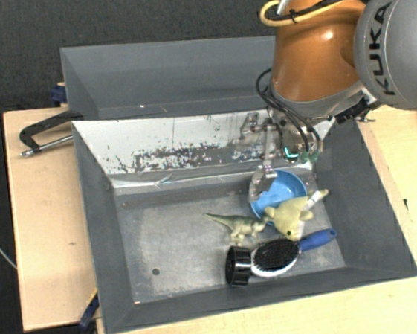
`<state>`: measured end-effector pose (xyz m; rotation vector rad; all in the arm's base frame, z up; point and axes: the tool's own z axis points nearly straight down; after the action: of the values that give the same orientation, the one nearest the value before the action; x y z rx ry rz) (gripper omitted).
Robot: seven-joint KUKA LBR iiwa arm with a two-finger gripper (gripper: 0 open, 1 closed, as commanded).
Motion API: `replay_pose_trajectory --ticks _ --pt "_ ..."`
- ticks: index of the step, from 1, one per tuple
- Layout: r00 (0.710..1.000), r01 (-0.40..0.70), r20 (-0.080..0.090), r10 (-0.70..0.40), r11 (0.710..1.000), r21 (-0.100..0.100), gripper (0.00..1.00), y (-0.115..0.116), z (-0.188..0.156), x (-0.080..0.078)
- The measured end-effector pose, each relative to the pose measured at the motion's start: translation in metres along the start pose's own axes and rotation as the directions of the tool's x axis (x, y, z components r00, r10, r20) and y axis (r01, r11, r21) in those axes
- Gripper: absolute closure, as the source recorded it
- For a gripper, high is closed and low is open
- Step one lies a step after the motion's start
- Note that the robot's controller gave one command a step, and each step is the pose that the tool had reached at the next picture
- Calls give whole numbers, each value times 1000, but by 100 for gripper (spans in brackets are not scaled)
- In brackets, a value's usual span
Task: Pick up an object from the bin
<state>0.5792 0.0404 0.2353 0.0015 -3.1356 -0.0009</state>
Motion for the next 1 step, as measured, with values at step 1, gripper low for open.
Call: replay_pose_trajectory --ticks 1 --pt "974 226 16 -226 974 3 0 -105 153 9"
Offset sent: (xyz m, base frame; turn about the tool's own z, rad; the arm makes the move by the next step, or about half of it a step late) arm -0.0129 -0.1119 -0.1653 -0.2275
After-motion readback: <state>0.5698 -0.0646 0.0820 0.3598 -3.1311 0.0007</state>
